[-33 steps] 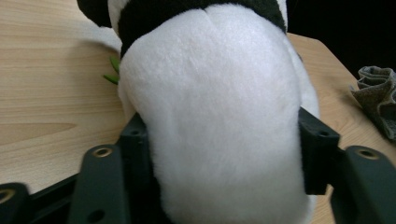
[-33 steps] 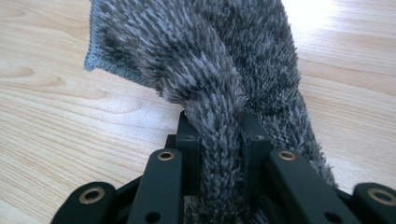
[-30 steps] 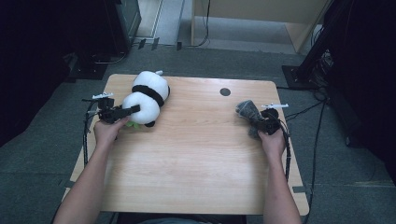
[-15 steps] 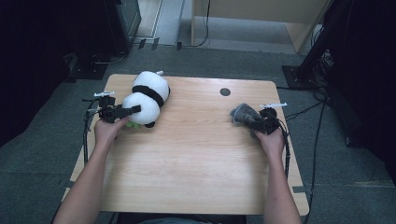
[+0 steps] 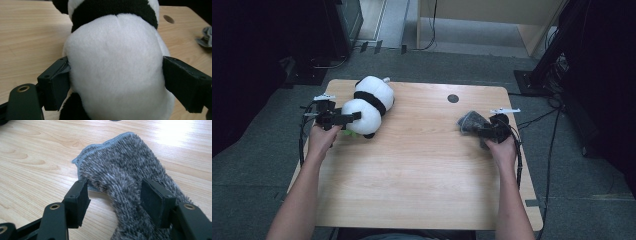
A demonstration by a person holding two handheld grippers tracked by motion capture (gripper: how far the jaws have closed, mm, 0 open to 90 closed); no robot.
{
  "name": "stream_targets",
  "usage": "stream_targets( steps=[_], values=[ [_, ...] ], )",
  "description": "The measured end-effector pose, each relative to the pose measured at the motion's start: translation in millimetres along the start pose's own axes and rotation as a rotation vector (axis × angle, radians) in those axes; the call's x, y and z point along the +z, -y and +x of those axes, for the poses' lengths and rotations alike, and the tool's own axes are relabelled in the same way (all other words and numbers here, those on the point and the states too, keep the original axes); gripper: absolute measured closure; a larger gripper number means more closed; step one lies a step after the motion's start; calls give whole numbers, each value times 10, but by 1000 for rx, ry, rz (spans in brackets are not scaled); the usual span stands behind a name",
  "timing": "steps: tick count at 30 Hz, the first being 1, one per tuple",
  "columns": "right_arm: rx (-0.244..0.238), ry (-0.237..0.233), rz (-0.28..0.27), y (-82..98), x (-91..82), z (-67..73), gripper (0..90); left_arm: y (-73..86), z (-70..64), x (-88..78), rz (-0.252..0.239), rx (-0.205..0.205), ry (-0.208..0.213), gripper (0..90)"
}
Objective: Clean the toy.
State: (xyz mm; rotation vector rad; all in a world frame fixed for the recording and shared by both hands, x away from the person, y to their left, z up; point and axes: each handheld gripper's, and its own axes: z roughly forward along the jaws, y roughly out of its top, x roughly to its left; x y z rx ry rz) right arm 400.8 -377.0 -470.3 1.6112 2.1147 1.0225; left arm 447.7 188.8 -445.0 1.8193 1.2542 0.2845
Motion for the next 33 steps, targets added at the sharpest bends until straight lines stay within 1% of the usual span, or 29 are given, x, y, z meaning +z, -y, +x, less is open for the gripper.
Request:
stream_targets(
  steps=[1, 4, 6, 7, 8, 9, 12, 15, 18, 23, 26, 27, 29, 33],
  values=[
    [0, 1, -2, -3, -4, 10, 398, 1, 7, -5, -7, -5, 11, 133],
    [-6, 1, -5, -15, -13, 36, 398, 2, 37, -15, -8, -30, 39, 133],
    [-9, 1, -4, -18, -14, 48, 399, -2, 50, -27, -12, -45, 49, 132],
    [-10, 1, -4, -18, -15, 53, 398, -5, 50, -42, -19, -45, 54, 112],
    [-11, -1, -2, -20, -21, 58, 398, -9, 44, -49, -25, -42, 54, 18],
    [-10, -2, -2, -21, -25, 62, 399, -17, 29, -70, -39, -36, 56, 0],
    [-13, -8, -12, -28, -45, 85, 398, -39, -15, -116, -62, -28, 66, 0],
    [-17, -15, -13, -32, -61, 124, 399, -58, -75, -142, -69, -12, 65, 0],
    [-26, -19, -15, -35, -71, 170, 398, -69, -144, -153, -69, 8, 79, 0],
    [-39, -31, -27, -49, -103, 255, 398, -87, -347, -164, -69, 56, 131, 0],
    [-53, -31, -31, -50, -116, 333, 397, -85, -466, -130, -60, 85, 156, 0],
    [-61, -34, -32, -47, -119, 364, 398, -85, -506, -118, -58, 93, 157, 0],
    [-76, -36, -33, -41, -119, 424, 394, -78, -583, -91, -59, 103, 171, 0],
    [-97, -53, -38, -29, -121, 530, 393, -62, -723, -21, -39, 132, 200, 0]
  ],
)
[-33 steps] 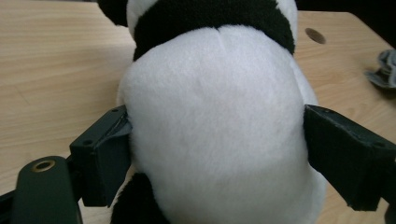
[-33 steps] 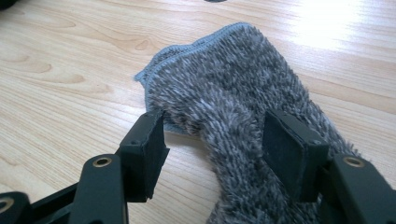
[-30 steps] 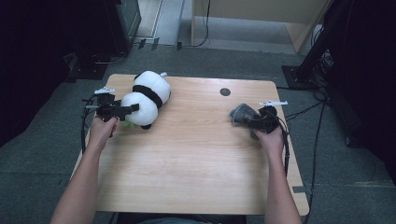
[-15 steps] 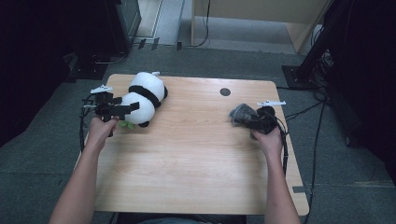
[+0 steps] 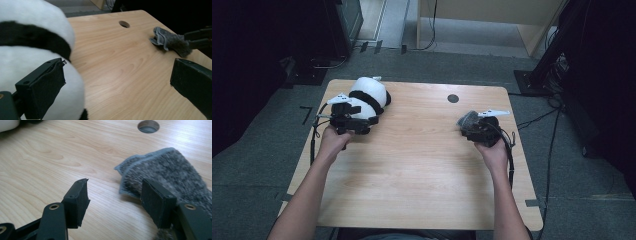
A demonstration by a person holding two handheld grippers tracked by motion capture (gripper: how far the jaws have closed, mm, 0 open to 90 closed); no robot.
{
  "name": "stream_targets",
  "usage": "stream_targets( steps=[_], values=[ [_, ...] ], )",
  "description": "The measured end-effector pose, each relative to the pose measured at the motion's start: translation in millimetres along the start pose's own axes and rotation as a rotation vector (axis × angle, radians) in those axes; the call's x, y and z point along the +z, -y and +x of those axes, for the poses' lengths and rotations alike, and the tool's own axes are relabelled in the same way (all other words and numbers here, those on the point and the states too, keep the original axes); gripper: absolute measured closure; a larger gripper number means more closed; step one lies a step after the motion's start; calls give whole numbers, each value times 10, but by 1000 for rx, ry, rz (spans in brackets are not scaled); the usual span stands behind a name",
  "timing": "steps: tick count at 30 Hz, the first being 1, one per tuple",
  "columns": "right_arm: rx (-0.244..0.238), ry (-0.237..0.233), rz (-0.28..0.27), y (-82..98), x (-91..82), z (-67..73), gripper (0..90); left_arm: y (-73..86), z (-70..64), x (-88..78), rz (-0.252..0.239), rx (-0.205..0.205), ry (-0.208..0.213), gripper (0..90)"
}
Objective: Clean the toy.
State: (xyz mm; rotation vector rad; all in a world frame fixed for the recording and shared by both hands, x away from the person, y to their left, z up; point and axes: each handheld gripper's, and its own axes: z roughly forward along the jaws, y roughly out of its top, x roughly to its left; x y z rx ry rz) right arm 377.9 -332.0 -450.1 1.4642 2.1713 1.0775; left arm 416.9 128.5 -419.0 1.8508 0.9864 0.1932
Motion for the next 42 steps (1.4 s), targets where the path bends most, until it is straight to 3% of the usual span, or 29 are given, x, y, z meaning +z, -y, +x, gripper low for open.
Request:
stream_targets(
  steps=[11, 15, 20, 22, 25, 29, 31, 34, 36, 42],
  values=[
    [-60, -35, -7, 21, 10, 285, 392, 60, -330, 261, 28, 36, 69, 0],
    [-76, -51, -7, 54, 62, 377, 392, 112, -457, 368, 21, 62, 77, 0],
    [-80, -77, -7, 112, 127, 486, 393, 195, -563, 517, 59, 85, 87, 0],
    [-92, -77, -7, 133, 141, 535, 393, 251, -600, 595, 76, 89, 67, 1],
    [-83, -100, -35, 175, 166, 590, 388, 358, -645, 705, 74, 100, -42, 151],
    [-88, -83, -7, 257, 259, 669, 387, 466, -640, 826, 126, 98, -30, 152],
    [-93, -78, 13, 300, 314, 697, 382, 511, -652, 885, 158, 131, -40, 152],
    [-101, -71, 35, 381, 378, 736, 383, 550, -628, 943, 179, 124, -25, 152],
    [-122, -45, 63, 429, 430, 772, 386, 575, -615, 966, 184, 142, -22, 152],
    [-125, -11, 64, 546, 519, 800, 389, 626, -590, 1033, 205, 145, -26, 152]
  ],
)
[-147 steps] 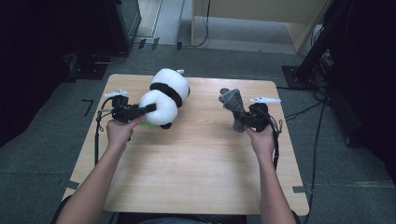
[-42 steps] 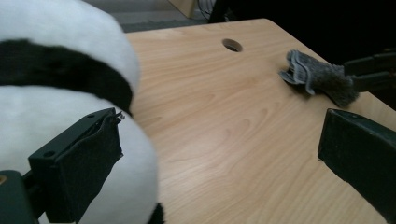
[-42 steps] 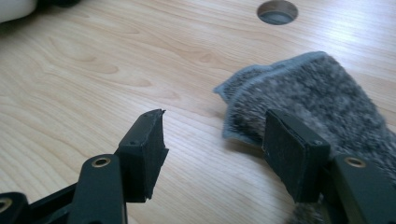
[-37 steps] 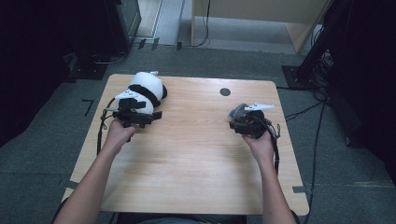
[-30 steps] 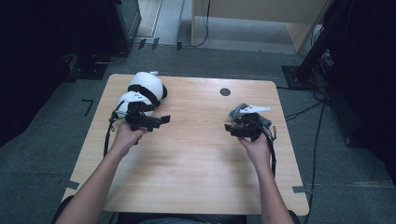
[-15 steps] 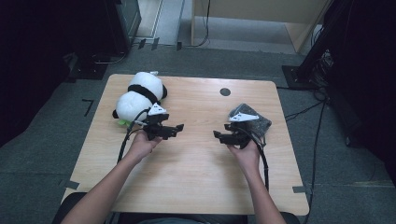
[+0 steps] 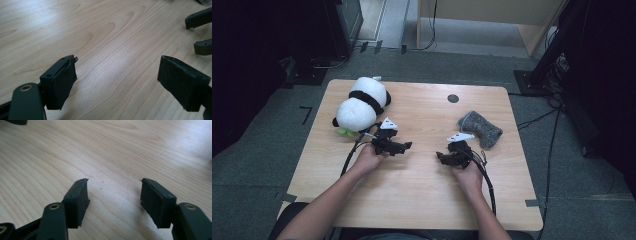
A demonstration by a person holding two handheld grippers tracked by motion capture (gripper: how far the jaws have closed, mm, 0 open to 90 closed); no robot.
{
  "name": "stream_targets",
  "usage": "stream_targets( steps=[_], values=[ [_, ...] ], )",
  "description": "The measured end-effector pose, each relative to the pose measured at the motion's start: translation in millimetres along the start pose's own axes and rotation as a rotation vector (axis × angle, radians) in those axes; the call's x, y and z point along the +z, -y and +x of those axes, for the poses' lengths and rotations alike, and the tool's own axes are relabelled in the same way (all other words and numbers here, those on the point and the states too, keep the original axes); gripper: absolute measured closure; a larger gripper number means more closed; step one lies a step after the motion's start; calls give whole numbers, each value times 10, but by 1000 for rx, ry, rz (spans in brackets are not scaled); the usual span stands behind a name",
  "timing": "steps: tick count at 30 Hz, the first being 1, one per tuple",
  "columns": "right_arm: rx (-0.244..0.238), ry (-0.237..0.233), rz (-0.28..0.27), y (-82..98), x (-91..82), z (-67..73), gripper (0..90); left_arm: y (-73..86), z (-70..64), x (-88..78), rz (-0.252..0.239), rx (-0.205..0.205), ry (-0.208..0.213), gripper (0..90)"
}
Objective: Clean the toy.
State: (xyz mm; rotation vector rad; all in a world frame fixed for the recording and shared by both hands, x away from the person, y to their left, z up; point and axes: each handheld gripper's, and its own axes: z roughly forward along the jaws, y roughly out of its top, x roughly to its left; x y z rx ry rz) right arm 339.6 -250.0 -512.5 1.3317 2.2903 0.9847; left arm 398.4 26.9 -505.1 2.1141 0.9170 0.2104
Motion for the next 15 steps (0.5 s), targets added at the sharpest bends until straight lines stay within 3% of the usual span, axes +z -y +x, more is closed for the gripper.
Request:
stream_targets(
  steps=[5, 8, 15],
  values=[
    [-37, 21, -42, 51, 28, 40, 341, 58, 45, 74, 39, 19, 0, 152],
    [-39, 14, -81, 101, 39, 28, 316, 59, 61, 74, 34, 15, -6, 152],
    [-54, 0, -76, 92, 54, 29, 256, 77, -1, 97, 33, 65, -38, 150]
  ],
)
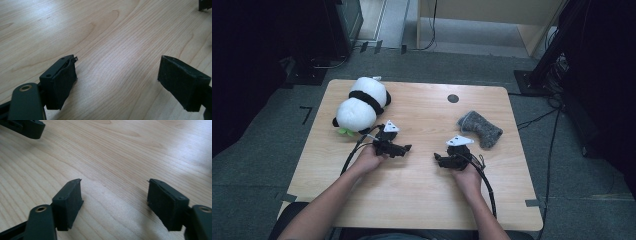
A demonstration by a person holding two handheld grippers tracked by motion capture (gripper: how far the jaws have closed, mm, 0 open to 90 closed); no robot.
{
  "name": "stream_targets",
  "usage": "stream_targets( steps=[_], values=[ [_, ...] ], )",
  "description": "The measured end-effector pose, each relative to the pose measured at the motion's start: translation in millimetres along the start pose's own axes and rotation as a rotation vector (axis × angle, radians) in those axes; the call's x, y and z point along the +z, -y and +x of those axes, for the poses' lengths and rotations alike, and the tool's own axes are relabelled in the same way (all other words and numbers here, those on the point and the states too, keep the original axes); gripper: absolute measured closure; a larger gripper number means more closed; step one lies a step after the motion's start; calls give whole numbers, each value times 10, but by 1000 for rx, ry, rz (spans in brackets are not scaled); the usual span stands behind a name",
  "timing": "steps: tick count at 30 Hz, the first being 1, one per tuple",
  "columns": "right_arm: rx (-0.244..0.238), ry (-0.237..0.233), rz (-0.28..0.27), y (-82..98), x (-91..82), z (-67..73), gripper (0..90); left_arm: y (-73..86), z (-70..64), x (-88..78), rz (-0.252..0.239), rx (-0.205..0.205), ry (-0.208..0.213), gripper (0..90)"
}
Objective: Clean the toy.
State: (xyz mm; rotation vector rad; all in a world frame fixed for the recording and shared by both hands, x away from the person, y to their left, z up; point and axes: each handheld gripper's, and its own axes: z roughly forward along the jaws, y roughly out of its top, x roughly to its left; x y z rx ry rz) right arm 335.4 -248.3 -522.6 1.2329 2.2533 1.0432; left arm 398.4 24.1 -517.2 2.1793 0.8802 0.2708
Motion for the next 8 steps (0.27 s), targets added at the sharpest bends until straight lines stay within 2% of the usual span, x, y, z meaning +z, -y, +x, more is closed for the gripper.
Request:
stream_targets(
  steps=[8],
  values=[
    [-10, -8, 5, -3, 6, 2, 234, 1, -21, 11, -1, 11, -15, 150]
  ],
)
